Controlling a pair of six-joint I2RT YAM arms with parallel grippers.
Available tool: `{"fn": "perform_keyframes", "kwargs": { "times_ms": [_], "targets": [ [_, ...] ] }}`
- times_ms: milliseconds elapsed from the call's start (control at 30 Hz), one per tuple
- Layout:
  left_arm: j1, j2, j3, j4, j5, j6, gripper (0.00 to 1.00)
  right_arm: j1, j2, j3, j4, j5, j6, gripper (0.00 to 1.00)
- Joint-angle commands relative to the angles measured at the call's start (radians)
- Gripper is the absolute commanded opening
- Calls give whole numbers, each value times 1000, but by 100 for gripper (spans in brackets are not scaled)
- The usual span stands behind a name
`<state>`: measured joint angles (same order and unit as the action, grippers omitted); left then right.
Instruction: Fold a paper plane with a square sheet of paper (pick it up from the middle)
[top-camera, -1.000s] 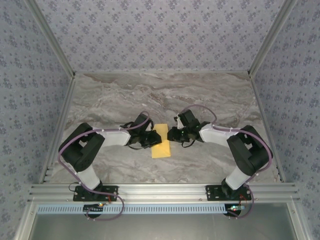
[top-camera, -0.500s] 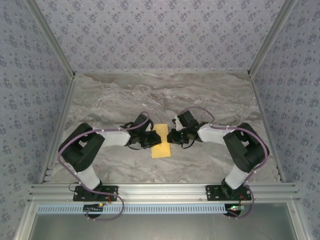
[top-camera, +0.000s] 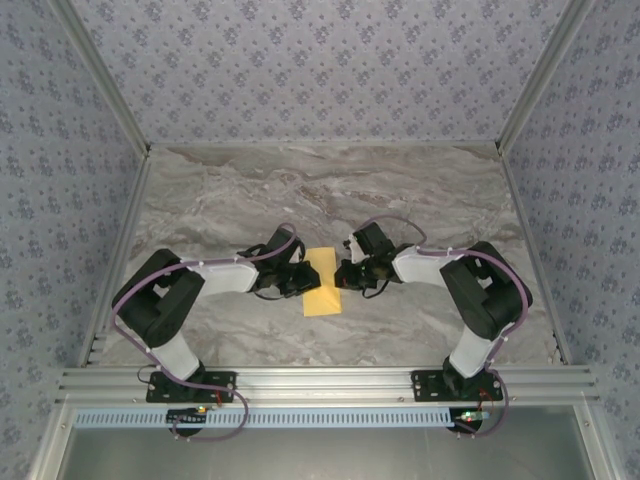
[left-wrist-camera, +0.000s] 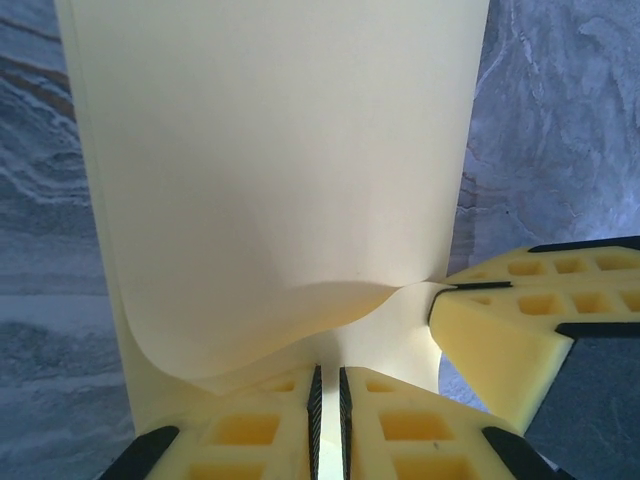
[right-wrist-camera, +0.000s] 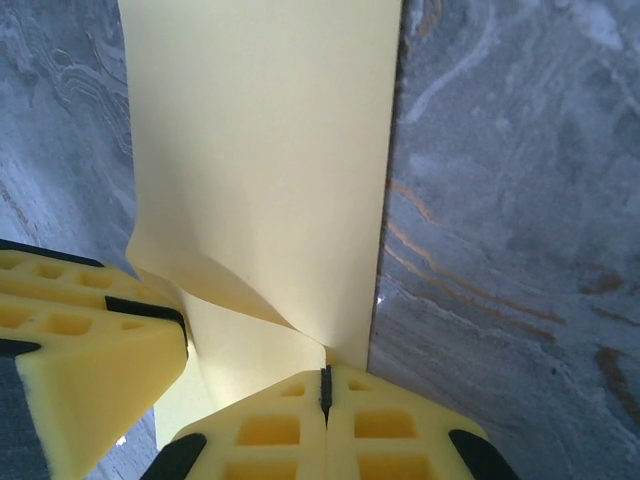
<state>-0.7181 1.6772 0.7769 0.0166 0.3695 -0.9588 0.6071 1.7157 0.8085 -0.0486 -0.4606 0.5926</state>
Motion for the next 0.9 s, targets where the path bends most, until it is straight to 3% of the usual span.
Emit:
{"fn": "perform_keyframes", "kwargs": {
  "times_ms": [0,367,867],
  "targets": [
    [6,-22,-7,-47,-26,15,17,0,20,31,-22,-3,-26,4],
    [2,-79,-14,71,96,34,18,0,21,38,-50,23,-37,3],
    [-1,18,18,106,136,23,18,1,-19,40,-80,42,-54,3]
  ]
}}
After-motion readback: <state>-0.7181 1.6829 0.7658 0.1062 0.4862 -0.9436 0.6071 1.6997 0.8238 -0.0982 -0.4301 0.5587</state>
